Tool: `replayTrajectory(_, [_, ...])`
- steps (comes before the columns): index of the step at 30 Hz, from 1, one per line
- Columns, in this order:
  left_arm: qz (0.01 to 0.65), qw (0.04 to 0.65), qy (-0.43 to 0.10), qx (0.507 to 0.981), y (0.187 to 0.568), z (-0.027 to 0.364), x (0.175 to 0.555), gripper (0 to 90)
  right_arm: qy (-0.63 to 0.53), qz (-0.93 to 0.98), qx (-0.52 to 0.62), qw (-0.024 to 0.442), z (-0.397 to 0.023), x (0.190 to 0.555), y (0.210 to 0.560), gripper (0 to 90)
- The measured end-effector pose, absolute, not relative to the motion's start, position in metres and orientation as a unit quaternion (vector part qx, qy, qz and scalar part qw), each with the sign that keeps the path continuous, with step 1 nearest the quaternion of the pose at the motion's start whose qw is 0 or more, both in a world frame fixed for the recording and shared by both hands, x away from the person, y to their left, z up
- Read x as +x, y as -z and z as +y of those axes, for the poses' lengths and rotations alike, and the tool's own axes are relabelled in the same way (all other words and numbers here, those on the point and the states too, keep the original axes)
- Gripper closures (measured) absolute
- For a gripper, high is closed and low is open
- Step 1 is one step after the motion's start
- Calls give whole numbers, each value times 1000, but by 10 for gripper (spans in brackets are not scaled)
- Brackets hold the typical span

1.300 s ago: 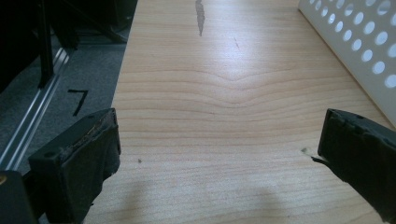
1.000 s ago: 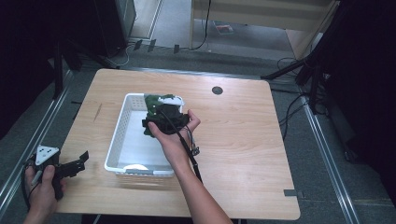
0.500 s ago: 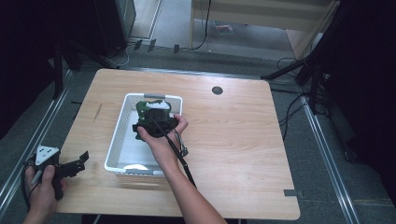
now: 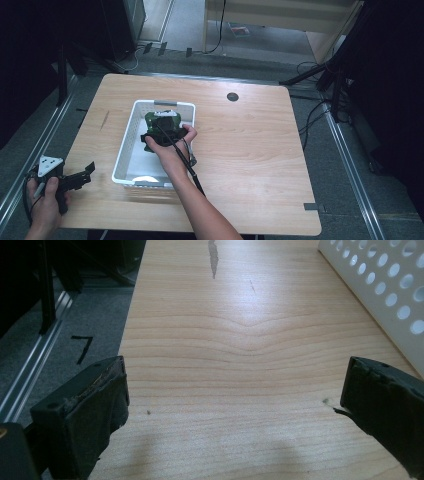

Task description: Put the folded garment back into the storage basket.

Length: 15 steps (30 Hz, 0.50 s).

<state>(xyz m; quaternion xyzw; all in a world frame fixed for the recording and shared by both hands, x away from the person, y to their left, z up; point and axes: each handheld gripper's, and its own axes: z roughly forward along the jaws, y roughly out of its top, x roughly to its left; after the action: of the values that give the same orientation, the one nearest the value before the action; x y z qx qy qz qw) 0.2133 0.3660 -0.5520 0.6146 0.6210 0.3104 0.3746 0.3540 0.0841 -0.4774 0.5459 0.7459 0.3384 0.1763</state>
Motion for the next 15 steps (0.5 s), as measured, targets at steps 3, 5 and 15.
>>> replayTrajectory(3, [621,375,-310,614,552,366,213,2,-332,748,551,166,86,357,482,123])
replayTrajectory(5, [621,375,-310,614,552,366,213,2,-328,749,552,164,88,359,485,123])
replayTrajectory(15, [621,375,-310,615,552,366,213,2,-302,757,557,162,98,362,501,120])
